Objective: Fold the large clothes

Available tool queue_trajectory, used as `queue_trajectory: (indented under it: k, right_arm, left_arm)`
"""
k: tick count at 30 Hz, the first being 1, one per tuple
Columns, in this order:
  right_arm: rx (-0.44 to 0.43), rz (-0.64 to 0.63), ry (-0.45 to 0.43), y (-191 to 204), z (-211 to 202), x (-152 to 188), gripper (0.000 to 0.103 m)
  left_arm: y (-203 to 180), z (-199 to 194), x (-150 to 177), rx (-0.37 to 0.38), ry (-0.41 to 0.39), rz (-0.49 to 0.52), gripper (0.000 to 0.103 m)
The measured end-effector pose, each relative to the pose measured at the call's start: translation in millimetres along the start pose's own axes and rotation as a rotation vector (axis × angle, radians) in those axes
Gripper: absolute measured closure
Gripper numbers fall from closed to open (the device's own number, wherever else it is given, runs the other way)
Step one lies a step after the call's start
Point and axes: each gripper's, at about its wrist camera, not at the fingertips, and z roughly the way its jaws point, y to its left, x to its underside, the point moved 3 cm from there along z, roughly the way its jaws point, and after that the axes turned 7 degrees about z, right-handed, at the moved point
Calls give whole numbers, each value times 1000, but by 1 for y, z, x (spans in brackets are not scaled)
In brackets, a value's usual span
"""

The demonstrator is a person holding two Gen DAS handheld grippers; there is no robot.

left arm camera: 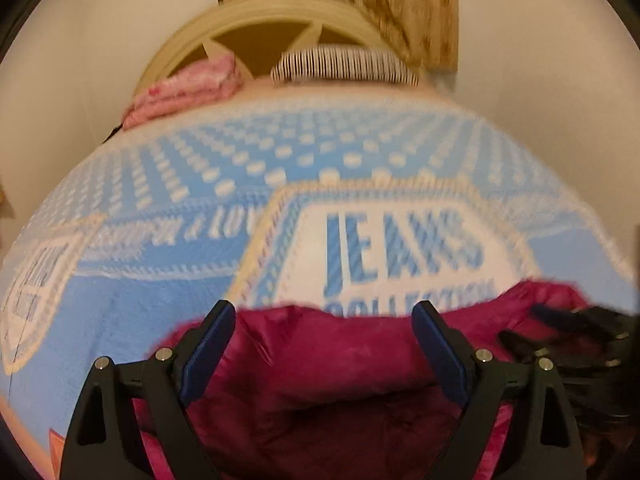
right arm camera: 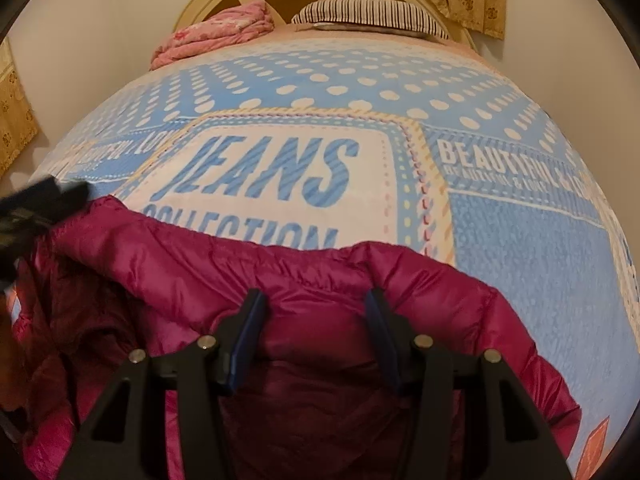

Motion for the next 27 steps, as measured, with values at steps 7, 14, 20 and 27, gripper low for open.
queue_trajectory:
  k: [7,14,20,27]
  right_arm:
    - [-11,4,-44,-5,2,8,48]
    - [19,-6,-60,-2,6,11,48]
    - [41,-16,-65,0,7,12,48]
    - [71,-32,-65,3,9,12,47]
  left_arm:
    - [-4,37,30,-4,112,-4,11]
    - [-7,43,32,-6,128,-14,6]
    - [-7,44,32,-12,124,-14,5]
    - [-8,44,32,-23,123,-9,5]
